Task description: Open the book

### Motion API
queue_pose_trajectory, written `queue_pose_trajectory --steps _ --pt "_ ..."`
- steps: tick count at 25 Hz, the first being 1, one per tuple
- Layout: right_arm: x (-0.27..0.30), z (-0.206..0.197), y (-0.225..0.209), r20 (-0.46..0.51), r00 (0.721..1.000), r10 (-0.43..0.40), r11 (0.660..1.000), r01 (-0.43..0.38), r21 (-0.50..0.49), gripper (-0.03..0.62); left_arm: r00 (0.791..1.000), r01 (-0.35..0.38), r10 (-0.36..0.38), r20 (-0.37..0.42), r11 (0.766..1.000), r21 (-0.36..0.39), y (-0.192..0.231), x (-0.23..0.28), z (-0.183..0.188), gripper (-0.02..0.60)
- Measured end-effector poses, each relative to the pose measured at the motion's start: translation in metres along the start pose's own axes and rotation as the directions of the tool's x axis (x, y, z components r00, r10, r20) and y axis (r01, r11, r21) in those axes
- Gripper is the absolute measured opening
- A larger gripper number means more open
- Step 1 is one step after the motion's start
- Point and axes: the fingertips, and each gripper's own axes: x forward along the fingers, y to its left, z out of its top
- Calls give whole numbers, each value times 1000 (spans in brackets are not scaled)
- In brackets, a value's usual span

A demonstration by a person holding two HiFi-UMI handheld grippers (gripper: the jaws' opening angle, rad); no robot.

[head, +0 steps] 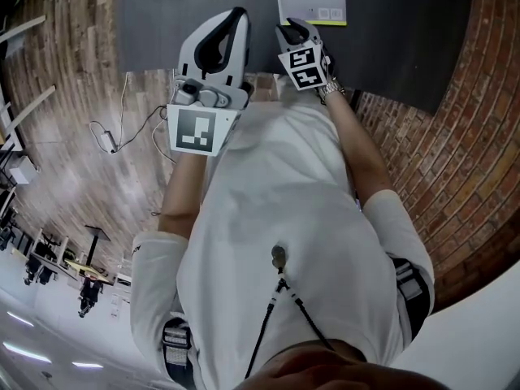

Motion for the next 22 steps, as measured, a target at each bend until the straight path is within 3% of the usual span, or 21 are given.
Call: queue_pose_trajectory --steps 7,13,22 --pt "22 -13 -15 -77 994 -73 996 68 -60 140 1000 1 -1 -12 1000 -7 -2 -1 -4 23" --pt "34 -21 -21 -121 989 -81 994 70 -88 137 1000 -9 9 -20 1000 -1 1 -2 -7 23" --pt "31 -25 -27 -105 993 -50 998 46 -41 100 999 -29 29 -16 1000 4 -7 1 -10 23"
